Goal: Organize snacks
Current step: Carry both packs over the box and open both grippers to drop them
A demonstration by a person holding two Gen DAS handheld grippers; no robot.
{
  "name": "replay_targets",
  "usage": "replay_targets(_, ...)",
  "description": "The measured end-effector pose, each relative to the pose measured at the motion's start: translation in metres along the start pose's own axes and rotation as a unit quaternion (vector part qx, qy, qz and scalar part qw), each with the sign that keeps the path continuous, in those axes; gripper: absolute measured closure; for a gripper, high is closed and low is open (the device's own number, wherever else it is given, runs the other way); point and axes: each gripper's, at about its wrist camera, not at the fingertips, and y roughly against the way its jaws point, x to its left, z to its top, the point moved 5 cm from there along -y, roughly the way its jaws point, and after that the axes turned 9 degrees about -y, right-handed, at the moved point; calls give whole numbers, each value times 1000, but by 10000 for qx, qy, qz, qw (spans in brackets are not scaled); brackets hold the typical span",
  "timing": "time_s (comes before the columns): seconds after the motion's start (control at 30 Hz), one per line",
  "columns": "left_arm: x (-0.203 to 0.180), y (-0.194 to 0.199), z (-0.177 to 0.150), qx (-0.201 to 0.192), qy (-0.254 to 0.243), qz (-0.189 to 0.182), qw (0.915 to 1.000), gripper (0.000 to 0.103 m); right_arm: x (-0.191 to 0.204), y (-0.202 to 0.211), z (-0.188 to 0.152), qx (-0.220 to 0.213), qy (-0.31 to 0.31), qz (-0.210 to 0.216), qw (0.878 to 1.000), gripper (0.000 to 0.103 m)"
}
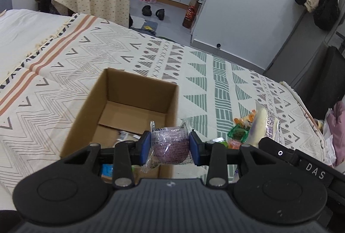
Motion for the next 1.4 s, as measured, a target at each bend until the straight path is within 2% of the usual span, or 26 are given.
replay_targets(0.5,62,-9,4,44,383,183,9991,65,58,-38,-19,331,318,187,9988,76)
replay_targets(0.7,81,-14,4,100,527,259,9982,62,76,-53,-28,484,421,252,9976,76)
replay_targets(0.83,90,-13,5,97,660,269,9974,54,83,-61,-32,592,459,265,9968,75)
replay_targets(0.97,95,-11,5,103,651,330,9973,46,86,-62,-33,645,450,274,9965,58)
replay_targets(1.07,94,-10,4,126,619,396,9972,33,80,-58,-30,588,378,194,9974,57)
replay_targets(1.13,93,-9,4,116,582,449,9972,29,73,-55,-28,581,326,164,9976,56)
replay_targets(1.27,87,-6,3,110,511,484,9975,20,59,-45,-24,474,251,65,9985,48)
replay_targets(1.4,77,-7,0,180,400,442,9981,18,45,-38,-23,442,220,-15,9988,44)
